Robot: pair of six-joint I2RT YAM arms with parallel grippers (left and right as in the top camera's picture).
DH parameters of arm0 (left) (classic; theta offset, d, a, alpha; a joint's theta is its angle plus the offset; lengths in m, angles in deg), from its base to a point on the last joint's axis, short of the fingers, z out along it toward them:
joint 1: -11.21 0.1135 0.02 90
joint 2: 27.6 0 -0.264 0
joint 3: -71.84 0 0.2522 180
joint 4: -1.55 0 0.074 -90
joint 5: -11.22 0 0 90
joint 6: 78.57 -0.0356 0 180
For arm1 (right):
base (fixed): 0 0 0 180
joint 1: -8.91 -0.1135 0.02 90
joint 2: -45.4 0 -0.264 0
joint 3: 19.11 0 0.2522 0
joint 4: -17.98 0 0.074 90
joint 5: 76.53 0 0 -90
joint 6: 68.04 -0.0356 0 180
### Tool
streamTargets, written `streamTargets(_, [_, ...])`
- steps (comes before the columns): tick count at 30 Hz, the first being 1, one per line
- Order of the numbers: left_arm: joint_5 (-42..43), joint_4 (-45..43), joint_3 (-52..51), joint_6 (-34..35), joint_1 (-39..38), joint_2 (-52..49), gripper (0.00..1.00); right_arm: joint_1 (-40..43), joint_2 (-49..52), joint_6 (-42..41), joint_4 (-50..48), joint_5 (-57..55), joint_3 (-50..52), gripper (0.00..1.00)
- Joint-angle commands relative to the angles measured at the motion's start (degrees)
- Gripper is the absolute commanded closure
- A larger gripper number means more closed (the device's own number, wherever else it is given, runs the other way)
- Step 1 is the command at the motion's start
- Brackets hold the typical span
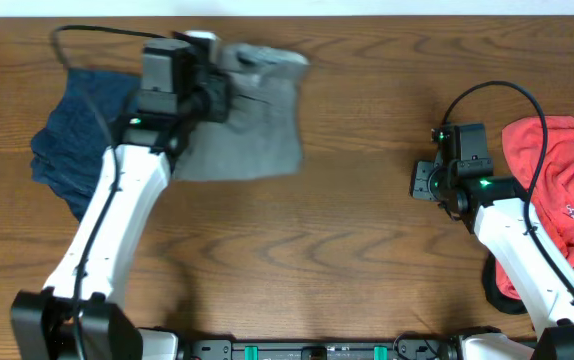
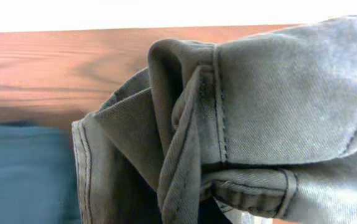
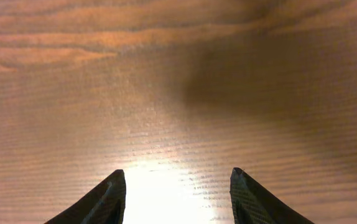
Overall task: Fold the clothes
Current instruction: 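Carry the folded shorts left and place them on the navy garment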
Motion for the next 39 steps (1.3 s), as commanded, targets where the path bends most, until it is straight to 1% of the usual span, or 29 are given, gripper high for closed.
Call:
streamTargets(1, [-7.69,-2.12,0.26,0.72,4.59,2.25,0.94,0.48,-0.55,0.94,0.20,-0.44,-0.70,0.47])
streamTargets(4, [-7.61,-4.66,0.26,1.05,9.07,2.36,0.94,0.48,-0.55,0.92,0.59,-0.44,-0.70,0.48])
streamTargets(11, [-7.34,-8.00,0.26,4.74,19.30,2.34,0.94,0.48,-0.52,0.92,1.66,-0.44,-0.70,0.47])
streamTargets(18, [-7.34,-7.34,-0.15,10.75,28.17,1.95,0.94,0.48,-0.52,0.94,1.62,-0.48,-0.70,0.47])
streamTargets(23, [-7.34,-4.94,-0.42,13.40,31.39,-0.02,0.93,0.48,-0.50,0.92,1.62,-0.46,-0.70,0.47])
streamTargets(24, [-7.37,-4.33,-0.42,13.38,31.58,-0.63,0.88,0.48,-0.50,0.94,1.62,-0.46,-0.70,0.47])
streamTargets(28, [-7.43,-1.68,-0.44,13.38,32.33,-3.52,0.83,0.48,-0.50,0.94,1.68,-0.46,-0.70,0.47])
streamTargets(29, [-7.43,-1.03,-0.44,13.38,32.68,-4.22,0.77,0.48,-0.50,0.92,1.66,-0.44,-0.70,0.47])
streamTargets(32, [-7.43,-0.07,-0.44,13.38,33.75,-5.97,0.71,0.46,-0.50,0.92,1.84,-0.44,-0.70,0.47])
streamTargets(37, [-7.61,1.44,-0.63,13.62,36.06,-7.30,0.70,0.46,-0.50,0.92,2.36,-0.44,-0.70,0.46])
streamTargets(38, [-7.58,1.57,-0.63,13.86,36.52,-7.30,0.68,0.48,-0.50,0.92,2.47,-0.44,-0.70,0.46])
streamTargets(39, [-7.56,1.55,-0.63,14.38,36.87,-7.30,0.58,0.48,-0.50,0.92,2.51,-0.44,-0.70,0.46])
